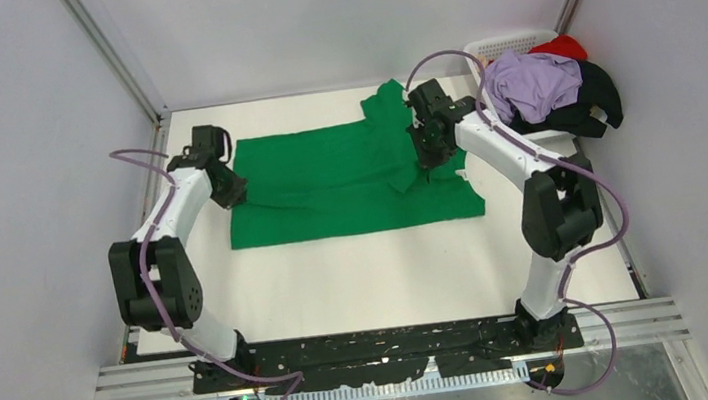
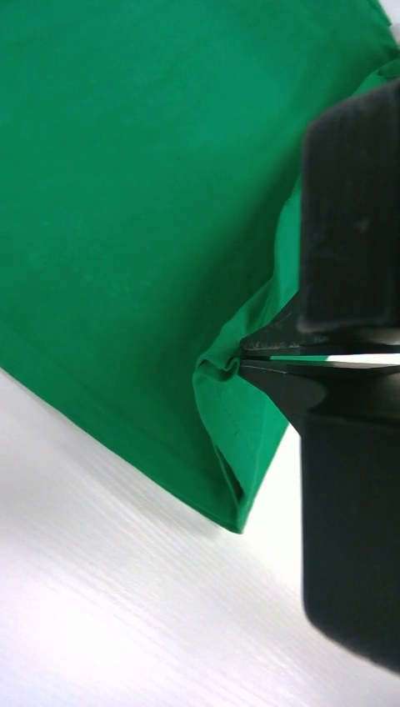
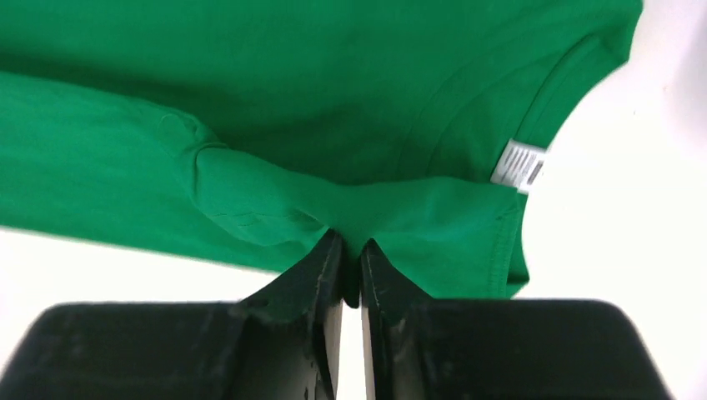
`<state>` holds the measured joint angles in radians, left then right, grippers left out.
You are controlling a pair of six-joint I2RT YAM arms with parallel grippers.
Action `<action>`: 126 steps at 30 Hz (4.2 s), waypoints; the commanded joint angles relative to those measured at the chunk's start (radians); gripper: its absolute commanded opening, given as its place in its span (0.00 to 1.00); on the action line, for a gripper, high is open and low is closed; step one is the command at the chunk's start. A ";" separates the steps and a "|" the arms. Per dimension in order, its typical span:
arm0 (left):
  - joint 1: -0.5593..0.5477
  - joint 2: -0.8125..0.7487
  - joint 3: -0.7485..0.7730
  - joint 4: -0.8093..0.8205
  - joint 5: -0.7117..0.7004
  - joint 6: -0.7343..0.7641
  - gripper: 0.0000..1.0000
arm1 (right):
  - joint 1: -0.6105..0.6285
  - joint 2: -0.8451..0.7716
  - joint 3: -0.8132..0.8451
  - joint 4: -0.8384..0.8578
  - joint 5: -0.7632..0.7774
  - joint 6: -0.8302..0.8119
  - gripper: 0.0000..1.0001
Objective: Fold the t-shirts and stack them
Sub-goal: Fold the flattened tshirt in 1/3 of the way
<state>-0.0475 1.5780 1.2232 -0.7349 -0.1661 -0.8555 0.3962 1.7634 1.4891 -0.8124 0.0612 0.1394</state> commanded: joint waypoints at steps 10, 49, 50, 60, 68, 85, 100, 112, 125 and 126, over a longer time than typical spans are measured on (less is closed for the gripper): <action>0.043 0.095 0.224 -0.188 -0.063 0.008 0.99 | -0.044 0.132 0.137 0.141 0.149 0.032 0.95; 0.005 -0.002 -0.147 0.095 0.136 0.117 1.00 | -0.022 0.448 0.371 0.428 0.079 -0.026 0.95; 0.005 -0.008 -0.149 0.093 0.134 0.122 1.00 | -0.022 0.431 0.380 0.417 0.075 -0.041 0.95; 0.004 -0.036 -0.166 0.120 0.237 0.149 1.00 | -0.020 0.100 -0.023 0.375 -0.011 -0.373 0.97; 0.004 -0.021 -0.170 0.123 0.252 0.170 0.99 | -0.027 0.155 -0.025 0.182 0.061 -0.767 0.85; 0.004 -0.003 -0.171 0.118 0.252 0.162 1.00 | -0.031 0.270 0.068 0.211 0.002 -0.652 0.31; 0.005 0.086 -0.160 0.108 0.203 0.156 1.00 | -0.031 0.280 0.101 0.231 0.179 -0.650 0.12; 0.004 0.096 -0.150 0.085 0.185 0.159 1.00 | -0.030 0.353 0.173 0.335 0.317 -0.679 0.19; 0.004 0.086 -0.131 0.053 0.175 0.168 0.99 | -0.033 0.577 0.448 0.542 0.393 -0.674 0.25; 0.004 0.083 -0.130 0.051 0.175 0.168 1.00 | -0.033 0.580 0.472 0.545 0.407 -0.671 0.25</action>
<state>-0.0429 1.6756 1.0595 -0.6643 0.0223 -0.6983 0.3649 2.3138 1.8416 -0.3317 0.4217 -0.5282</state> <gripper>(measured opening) 0.994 0.247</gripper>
